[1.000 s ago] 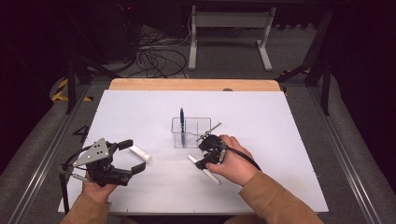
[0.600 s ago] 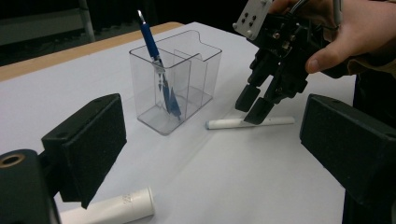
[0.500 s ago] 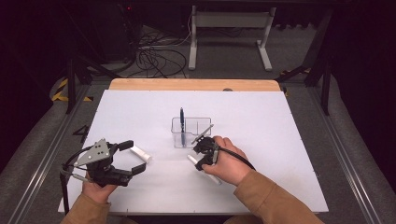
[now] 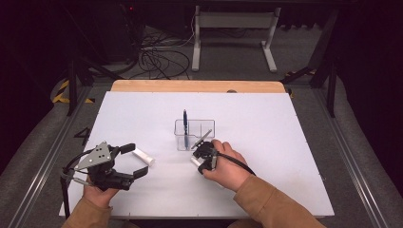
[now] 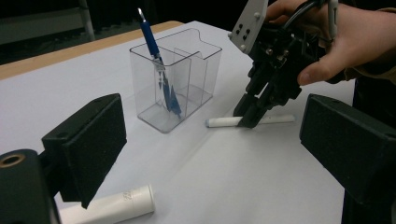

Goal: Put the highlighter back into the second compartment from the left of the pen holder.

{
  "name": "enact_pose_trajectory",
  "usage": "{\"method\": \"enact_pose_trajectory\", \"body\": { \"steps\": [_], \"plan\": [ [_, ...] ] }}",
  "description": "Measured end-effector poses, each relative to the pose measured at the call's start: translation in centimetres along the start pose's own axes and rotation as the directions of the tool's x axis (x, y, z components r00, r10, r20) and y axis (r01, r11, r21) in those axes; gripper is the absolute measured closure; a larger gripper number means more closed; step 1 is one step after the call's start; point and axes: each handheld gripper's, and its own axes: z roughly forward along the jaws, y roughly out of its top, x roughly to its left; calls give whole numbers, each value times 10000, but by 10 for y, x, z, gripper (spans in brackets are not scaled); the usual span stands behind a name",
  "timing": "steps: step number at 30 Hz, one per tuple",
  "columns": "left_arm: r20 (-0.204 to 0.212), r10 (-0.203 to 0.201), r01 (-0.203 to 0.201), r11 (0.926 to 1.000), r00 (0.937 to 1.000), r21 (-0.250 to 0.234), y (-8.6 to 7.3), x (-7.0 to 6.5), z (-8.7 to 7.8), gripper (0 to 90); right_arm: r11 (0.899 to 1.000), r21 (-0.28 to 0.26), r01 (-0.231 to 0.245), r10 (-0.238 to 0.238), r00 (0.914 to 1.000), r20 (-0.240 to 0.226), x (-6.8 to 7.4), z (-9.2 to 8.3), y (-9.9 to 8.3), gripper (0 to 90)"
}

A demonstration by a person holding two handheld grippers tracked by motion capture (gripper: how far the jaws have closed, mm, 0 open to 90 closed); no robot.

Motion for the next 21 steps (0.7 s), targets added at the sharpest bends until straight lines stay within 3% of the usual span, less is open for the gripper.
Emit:
{"method": "enact_pose_trajectory", "body": {
  "steps": [6,21],
  "plan": [
    [-14,10,-10,10000,10000,-5,0,0,0,80,10000,0,-54,54,9995,323,4,0,0,763],
    [-62,18,-17,10000,10000,56,-2,2,-1,83,9997,34,-224,223,9986,490,6,0,1,784]
  ]
}}
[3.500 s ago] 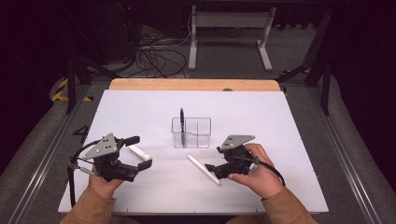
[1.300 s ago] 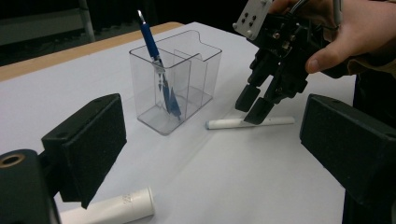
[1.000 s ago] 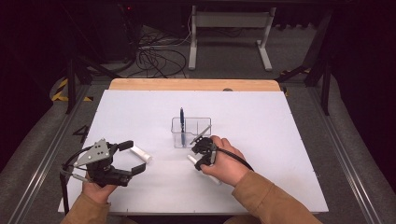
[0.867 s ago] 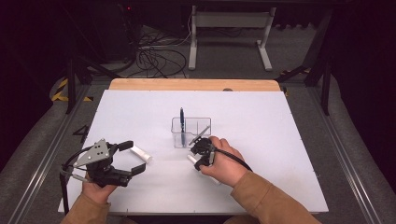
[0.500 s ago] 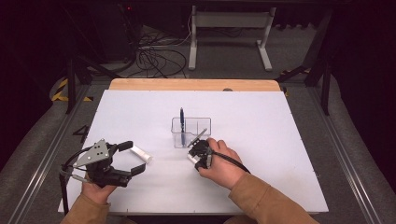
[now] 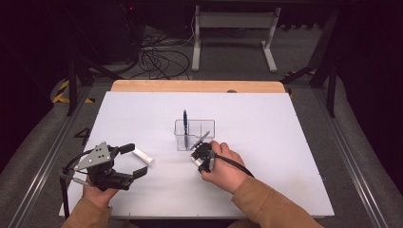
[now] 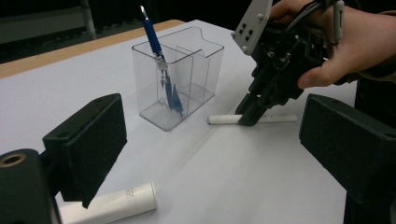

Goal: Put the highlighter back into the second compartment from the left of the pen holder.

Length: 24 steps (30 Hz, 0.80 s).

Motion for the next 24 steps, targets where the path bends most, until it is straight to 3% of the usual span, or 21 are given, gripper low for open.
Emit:
{"method": "enact_pose_trajectory", "body": {
  "steps": [10,24],
  "plan": [
    [-49,30,-31,10000,10000,-17,0,0,0,84,9999,-89,127,-129,9997,-207,-2,-2,-1,785],
    [-43,28,-28,10000,10000,-38,0,-1,0,84,9967,-768,250,-277,9991,-332,-1,-26,-4,784]
  ]
}}
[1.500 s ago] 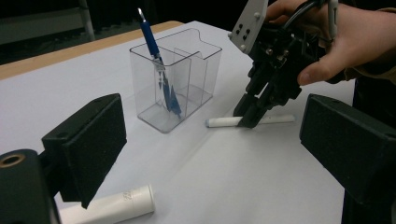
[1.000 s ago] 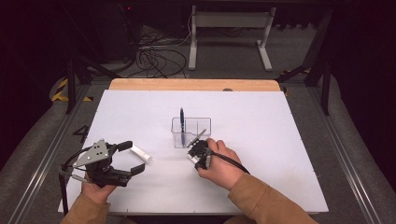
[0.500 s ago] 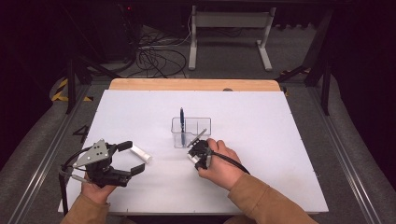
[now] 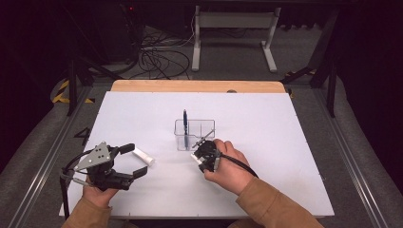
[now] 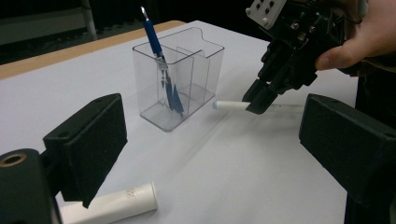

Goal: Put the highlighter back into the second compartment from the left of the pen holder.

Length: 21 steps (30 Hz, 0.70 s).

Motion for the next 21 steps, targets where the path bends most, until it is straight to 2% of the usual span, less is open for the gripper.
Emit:
{"method": "enact_pose_trajectory", "body": {
  "steps": [5,11,19,21],
  "plan": [
    [1,-12,12,10000,10000,-6,0,0,0,84,9997,-236,46,-49,9999,-120,0,-5,-1,785],
    [17,-100,100,9999,9999,19,-1,0,1,85,9941,-1047,285,-349,9976,-596,-4,-18,-1,785],
    [-11,-85,85,10000,10000,16,-1,0,1,85,9729,-2253,515,-731,9934,-887,-9,-35,-3,784],
    [-14,-82,82,10000,10000,26,-1,0,1,85,9633,-2642,466,-749,9923,-983,-11,-40,-3,784]
  ]
}}
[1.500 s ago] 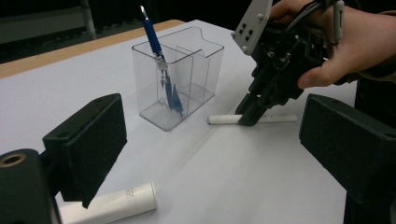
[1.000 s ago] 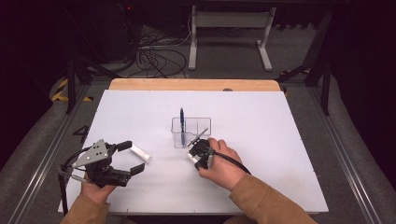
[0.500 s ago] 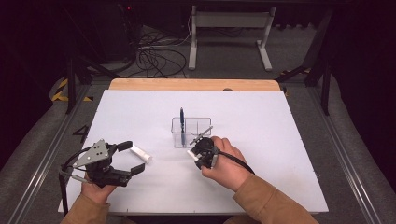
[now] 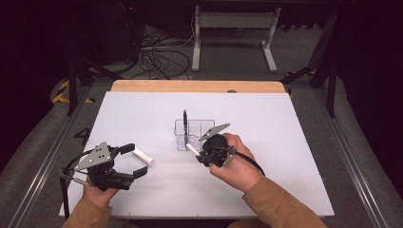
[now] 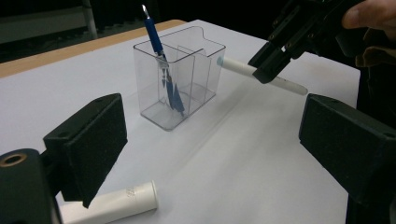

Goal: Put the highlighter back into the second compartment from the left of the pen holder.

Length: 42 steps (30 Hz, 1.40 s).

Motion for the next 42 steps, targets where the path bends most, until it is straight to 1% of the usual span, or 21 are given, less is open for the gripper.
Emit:
{"method": "enact_pose_trajectory", "body": {
  "steps": [3,6,8,12,14,17,19,20,21,24,28,30,32,34,35,36,39,42],
  "plan": [
    [2,4,-4,10000,10000,-4,0,0,0,85,9988,-485,-28,22,9999,-123,-1,-6,1,784],
    [12,5,-4,10000,10000,-17,0,0,0,87,9950,-992,-103,79,9997,-238,-3,-11,2,785],
    [13,7,-7,10000,10000,-20,0,0,0,87,9906,-1367,-103,68,9996,-262,-5,-14,2,784],
    [15,10,-10,10000,10000,-17,0,0,0,87,9785,-2058,-131,60,9994,-348,-6,-18,4,784],
    [19,5,-5,10000,10000,-22,0,0,0,87,9696,-2443,-140,52,9993,-368,-6,-21,6,784],
    [17,9,-9,10000,10000,-21,0,0,0,87,9581,-2861,-148,45,9993,-366,-7,-23,7,784],
    [10,5,-5,10000,10000,-13,0,0,0,87,9470,-3208,-157,40,9993,-369,-7,-25,8,784],
    [-9,65,-65,10000,10000,-8,0,0,0,88,9429,-3329,-151,27,9993,-375,-8,-26,8,784],
    [0,16,-16,10000,10000,-23,0,-1,0,87,9376,-3471,-187,56,9992,-387,-9,-26,9,784],
    [-14,55,-55,10000,10000,-17,0,0,0,87,9254,-3780,-290,127,9989,-456,-10,-28,10,784],
    [0,19,-19,10000,10000,-47,0,-1,0,88,9046,-4246,-374,216,9989,-420,-12,-29,12,784],
    [-2,17,-17,10000,10000,-47,0,-1,0,87,8967,-4408,-402,247,9989,-408,-13,-29,13,784],
    [-17,42,-42,10000,10000,-66,0,0,0,87,8864,-4608,-446,286,9987,-417,-15,-29,14,784],
    [-19,42,-42,10000,10000,-65,0,0,0,87,8829,-4672,-467,315,9987,-405,-16,-28,15,784],
    [-16,43,-43,10000,10000,-63,0,0,0,88,8788,-4747,-482,331,9986,-401,-17,-28,16,784],
    [-12,78,-78,10000,10000,-27,0,0,0,88,8722,-4864,-514,379,9986,-375,-18,-28,16,784],
    [18,7,-7,10000,10000,-22,0,0,0,88,8539,-5170,-603,481,9982,-369,-20,-28,17,784],
    [-12,65,-65,10000,10000,-20,0,0,0,88,8373,-5432,-626,567,9980,-276,-23,-28,18,784]
  ]
}}
